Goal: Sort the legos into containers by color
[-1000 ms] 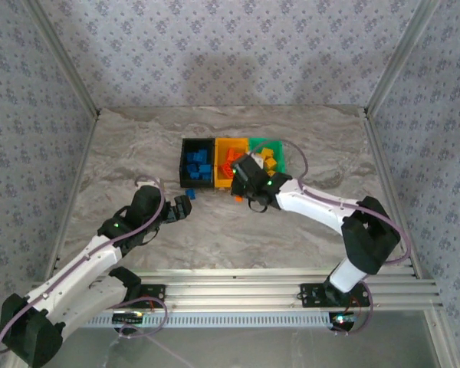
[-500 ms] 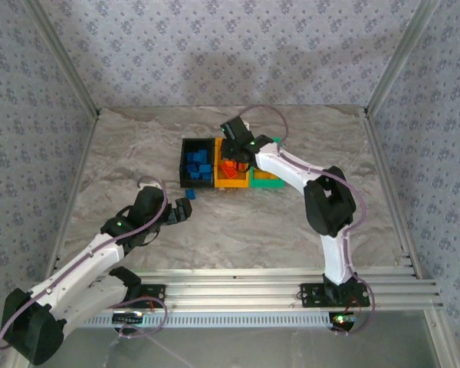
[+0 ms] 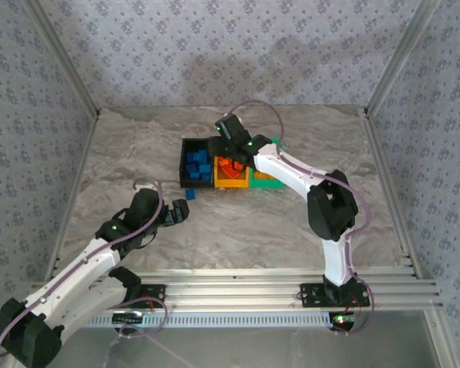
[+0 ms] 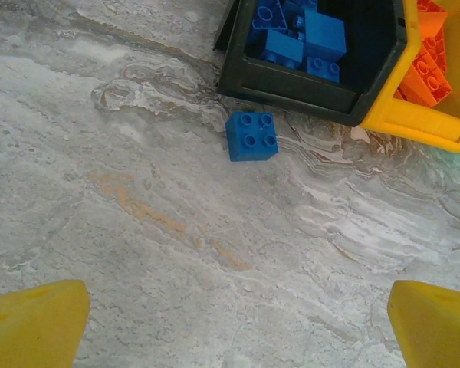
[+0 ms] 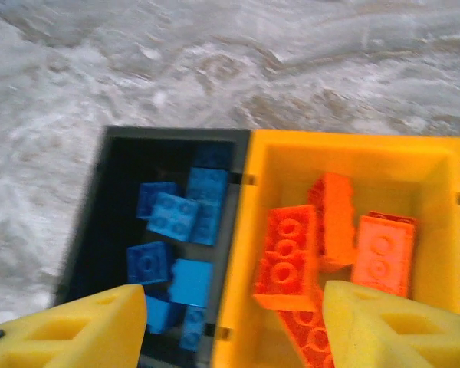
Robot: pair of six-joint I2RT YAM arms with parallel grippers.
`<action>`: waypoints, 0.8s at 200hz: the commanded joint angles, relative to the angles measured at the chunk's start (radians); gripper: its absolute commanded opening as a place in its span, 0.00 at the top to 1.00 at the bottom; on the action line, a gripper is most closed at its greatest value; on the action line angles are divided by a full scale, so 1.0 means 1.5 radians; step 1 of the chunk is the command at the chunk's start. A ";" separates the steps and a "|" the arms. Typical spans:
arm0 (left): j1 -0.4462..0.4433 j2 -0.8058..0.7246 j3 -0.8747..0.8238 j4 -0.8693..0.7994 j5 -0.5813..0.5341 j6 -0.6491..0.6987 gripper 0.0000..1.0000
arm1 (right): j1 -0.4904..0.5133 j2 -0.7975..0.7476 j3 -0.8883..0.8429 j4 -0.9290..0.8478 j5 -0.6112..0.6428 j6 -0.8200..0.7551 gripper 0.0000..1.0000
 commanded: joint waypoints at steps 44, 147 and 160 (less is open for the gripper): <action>0.007 -0.108 0.058 -0.101 -0.098 0.006 0.00 | 0.170 -0.048 -0.190 0.103 0.042 0.031 0.27; 0.017 -0.147 0.059 -0.125 -0.102 0.002 0.00 | 0.202 0.185 -0.022 0.055 0.120 0.024 0.27; 0.019 -0.148 0.057 -0.119 -0.097 0.001 0.00 | 0.203 0.204 0.001 0.039 0.139 0.018 0.28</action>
